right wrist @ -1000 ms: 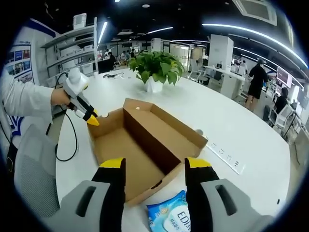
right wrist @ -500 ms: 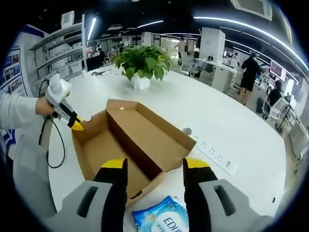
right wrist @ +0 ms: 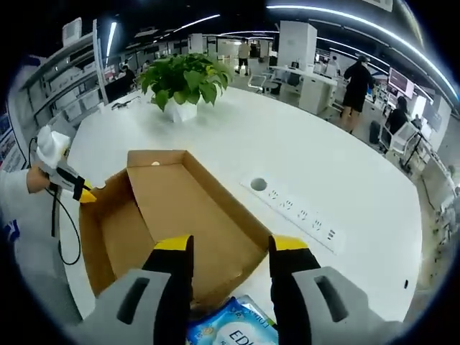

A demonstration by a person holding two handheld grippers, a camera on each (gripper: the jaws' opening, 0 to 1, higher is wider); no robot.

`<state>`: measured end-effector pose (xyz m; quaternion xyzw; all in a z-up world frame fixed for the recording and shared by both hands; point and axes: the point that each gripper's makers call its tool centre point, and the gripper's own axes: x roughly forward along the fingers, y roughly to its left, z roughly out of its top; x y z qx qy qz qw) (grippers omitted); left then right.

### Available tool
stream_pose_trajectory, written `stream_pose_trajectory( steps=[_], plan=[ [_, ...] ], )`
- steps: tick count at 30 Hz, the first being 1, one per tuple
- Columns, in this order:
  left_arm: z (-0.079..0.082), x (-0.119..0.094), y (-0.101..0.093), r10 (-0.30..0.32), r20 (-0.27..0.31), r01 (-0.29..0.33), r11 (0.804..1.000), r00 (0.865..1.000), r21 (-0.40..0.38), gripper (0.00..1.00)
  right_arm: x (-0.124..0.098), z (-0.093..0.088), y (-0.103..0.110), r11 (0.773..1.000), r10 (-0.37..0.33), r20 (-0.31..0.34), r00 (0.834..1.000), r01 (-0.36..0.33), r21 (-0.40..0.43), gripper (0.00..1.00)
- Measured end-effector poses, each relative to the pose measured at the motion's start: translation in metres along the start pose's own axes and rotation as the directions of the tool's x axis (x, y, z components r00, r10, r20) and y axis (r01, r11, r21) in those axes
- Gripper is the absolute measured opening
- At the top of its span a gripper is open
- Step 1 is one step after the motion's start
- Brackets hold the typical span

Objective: Operate the shoe box by opening the lid, removing the specified soft item, and placing it in the target area until the item is outside and the box remains undamaged.

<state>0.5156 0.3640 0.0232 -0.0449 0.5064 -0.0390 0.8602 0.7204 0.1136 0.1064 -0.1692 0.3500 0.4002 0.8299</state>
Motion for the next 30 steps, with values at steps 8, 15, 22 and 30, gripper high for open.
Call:
stream_pose_trajectory(
  steps=[8,15,22,30],
  plan=[
    [0.0,0.001,0.0,0.017,0.004,-0.017,1.0,1.0,-0.02,0.02,0.019,-0.024,-0.029,0.993,-0.071,-0.094,0.993,0.079,0.083,0.3],
    [0.0,0.001,0.0,0.027,0.004,-0.026,0.999,1.0,-0.029,0.02,0.036,-0.031,-0.04,0.986,-0.085,-0.131,0.988,0.102,0.129,0.27],
    [0.001,0.001,0.001,0.031,0.006,-0.031,0.999,0.999,-0.037,0.02,0.047,-0.04,-0.049,0.976,-0.103,-0.184,0.977,0.136,0.172,0.25],
    [0.001,0.002,0.001,0.036,0.009,-0.036,0.999,0.999,-0.042,0.02,0.057,-0.055,-0.056,0.964,-0.111,-0.241,0.964,0.163,0.208,0.21]
  ],
)
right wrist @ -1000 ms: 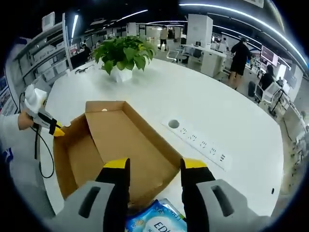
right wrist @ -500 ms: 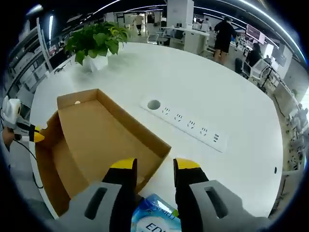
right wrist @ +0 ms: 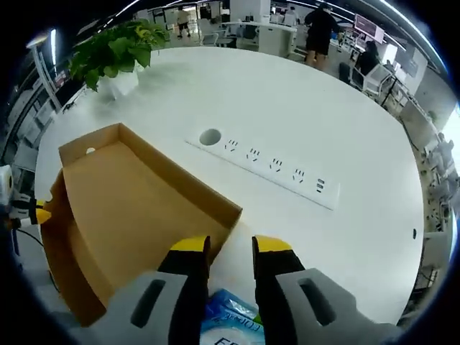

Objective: Operate the shoe box by opening the lid, removing the specified soft item, and placing it in the target area until the item is outside and the box remains undamaged.

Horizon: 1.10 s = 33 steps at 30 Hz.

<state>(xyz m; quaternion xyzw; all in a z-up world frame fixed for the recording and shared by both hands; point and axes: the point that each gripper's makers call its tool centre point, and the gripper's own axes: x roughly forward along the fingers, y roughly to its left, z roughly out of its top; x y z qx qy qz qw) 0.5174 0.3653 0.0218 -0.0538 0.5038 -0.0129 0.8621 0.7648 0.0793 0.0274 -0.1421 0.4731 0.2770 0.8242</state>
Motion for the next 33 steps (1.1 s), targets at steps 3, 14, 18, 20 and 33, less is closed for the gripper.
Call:
stream_pose_trajectory(
  steps=[3,14,18,20,33],
  plan=[
    [0.0,0.0,0.0,0.001,0.003,-0.001,1.0,1.0,0.0,0.02,0.005,0.0,0.0,1.0,0.003,-0.009,1.0,-0.003,0.019,0.2],
    [-0.001,0.0,-0.001,0.008,0.004,-0.008,1.0,1.0,0.0,0.02,0.024,-0.003,0.0,0.998,-0.01,-0.066,0.998,0.014,0.066,0.2],
    [-0.001,0.0,-0.001,0.005,0.004,-0.005,1.0,1.0,-0.004,0.02,0.029,-0.006,0.001,0.997,-0.015,-0.099,0.995,0.023,0.073,0.15],
    [-0.002,0.0,-0.001,0.004,0.004,-0.004,1.0,1.0,-0.006,0.02,0.03,-0.006,0.002,0.997,-0.013,-0.113,0.994,0.022,0.08,0.11],
    [-0.003,0.0,-0.002,0.002,-0.003,-0.002,1.0,1.0,-0.008,0.02,0.02,0.006,0.003,0.999,-0.035,-0.103,0.994,0.039,0.037,0.02]
  ],
)
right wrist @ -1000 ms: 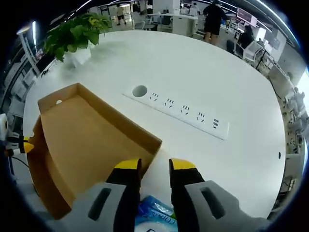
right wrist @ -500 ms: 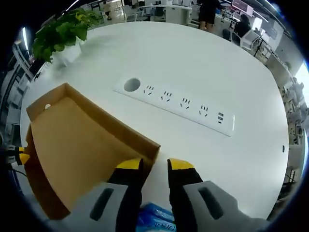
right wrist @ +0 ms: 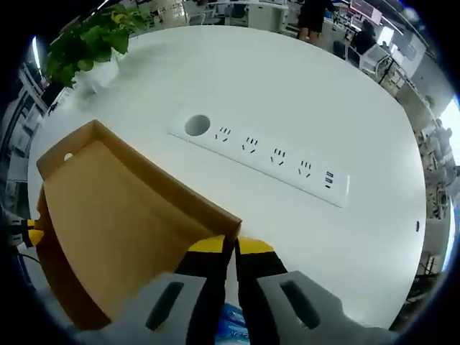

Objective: Operate the shoe box by opening the lid, removing the specified soft item, and placing it in the target area until the item is outside and the box remains undamaged.

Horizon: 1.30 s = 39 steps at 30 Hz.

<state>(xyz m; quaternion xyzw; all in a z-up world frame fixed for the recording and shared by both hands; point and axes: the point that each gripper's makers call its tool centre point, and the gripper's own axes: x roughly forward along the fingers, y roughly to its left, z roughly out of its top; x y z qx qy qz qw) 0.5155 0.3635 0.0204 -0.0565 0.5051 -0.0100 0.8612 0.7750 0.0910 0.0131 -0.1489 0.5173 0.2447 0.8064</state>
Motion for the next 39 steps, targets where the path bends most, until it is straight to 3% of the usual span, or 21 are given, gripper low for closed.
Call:
stream_pose_trajectory(
  steps=[11,23,39],
  plan=[
    [0.0,0.001,-0.001,0.002,0.0,-0.002,1.0,1.0,-0.026,0.02,-0.029,0.021,0.001,0.998,-0.021,0.105,0.994,0.027,-0.053,0.01],
    [0.0,0.003,-0.001,0.003,-0.002,-0.003,0.998,1.0,-0.065,0.03,-0.068,0.041,0.011,0.995,-0.016,0.241,0.97,0.04,-0.095,0.01],
    [0.0,0.004,-0.001,0.008,0.0,-0.008,0.995,1.0,-0.095,0.03,-0.115,0.036,0.023,0.989,-0.003,0.277,0.961,0.043,-0.139,0.01]
  ],
)
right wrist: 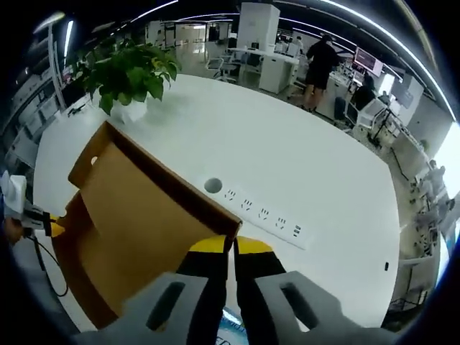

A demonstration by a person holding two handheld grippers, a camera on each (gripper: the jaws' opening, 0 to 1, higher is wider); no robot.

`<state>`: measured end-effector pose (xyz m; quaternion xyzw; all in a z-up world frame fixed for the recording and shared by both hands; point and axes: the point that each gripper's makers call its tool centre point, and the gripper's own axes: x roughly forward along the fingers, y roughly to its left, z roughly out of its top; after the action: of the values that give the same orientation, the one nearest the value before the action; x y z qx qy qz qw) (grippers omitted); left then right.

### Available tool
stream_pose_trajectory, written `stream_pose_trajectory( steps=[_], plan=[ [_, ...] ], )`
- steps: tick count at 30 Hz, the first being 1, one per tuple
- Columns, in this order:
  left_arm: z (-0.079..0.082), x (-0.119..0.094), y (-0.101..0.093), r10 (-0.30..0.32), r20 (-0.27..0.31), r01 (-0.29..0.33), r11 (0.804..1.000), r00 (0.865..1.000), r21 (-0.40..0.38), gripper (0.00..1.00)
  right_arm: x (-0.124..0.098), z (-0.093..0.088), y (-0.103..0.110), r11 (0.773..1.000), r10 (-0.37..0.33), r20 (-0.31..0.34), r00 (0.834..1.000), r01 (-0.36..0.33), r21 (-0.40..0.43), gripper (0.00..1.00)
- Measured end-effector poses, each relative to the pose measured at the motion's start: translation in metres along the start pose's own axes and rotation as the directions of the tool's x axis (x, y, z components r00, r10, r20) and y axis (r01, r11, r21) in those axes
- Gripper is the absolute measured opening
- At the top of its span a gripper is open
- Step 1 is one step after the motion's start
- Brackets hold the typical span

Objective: Operate the shoe box by opening the lid, removing the specified soft item, and placing it in the target area until the item is outside and the box remains undamaged.

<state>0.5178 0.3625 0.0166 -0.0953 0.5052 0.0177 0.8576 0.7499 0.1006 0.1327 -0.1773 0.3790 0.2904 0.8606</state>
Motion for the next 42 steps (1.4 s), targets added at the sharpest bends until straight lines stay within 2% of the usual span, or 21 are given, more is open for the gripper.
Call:
stream_pose_trajectory(
  steps=[8,19,21,25,32,38,42],
  plan=[
    [-0.003,0.004,0.0,0.012,0.002,-0.012,1.0,1.0,0.009,0.03,-0.03,0.001,0.009,1.0,0.011,0.054,0.998,-0.01,-0.021,0.01],
    [-0.003,0.004,0.0,0.002,0.001,-0.002,1.0,1.0,-0.011,0.03,-0.064,-0.008,0.024,0.999,0.021,0.11,0.994,-0.018,-0.031,0.0],
    [-0.003,0.003,0.0,0.001,0.002,-0.001,1.0,1.0,-0.011,0.03,-0.062,-0.006,0.021,0.999,0.024,0.114,0.993,-0.021,-0.031,0.0],
    [-0.003,0.003,0.0,-0.002,0.006,0.002,1.0,1.0,-0.017,0.04,-0.073,-0.008,0.028,0.999,0.028,0.136,0.99,-0.022,-0.045,0.0],
    [-0.003,0.003,0.0,-0.021,0.017,0.021,0.999,1.0,-0.036,0.04,-0.095,-0.018,0.043,0.993,0.013,0.187,0.982,0.01,-0.12,0.0],
    [-0.002,0.003,0.0,-0.029,0.026,0.03,0.999,0.999,-0.037,0.05,-0.102,-0.022,0.044,0.996,0.021,0.214,0.977,-0.001,-0.093,0.0],
    [-0.003,0.002,-0.001,-0.041,0.029,0.042,0.998,0.999,-0.041,0.05,-0.106,-0.026,0.05,0.993,0.016,0.212,0.977,0.008,-0.115,0.0]
  ],
)
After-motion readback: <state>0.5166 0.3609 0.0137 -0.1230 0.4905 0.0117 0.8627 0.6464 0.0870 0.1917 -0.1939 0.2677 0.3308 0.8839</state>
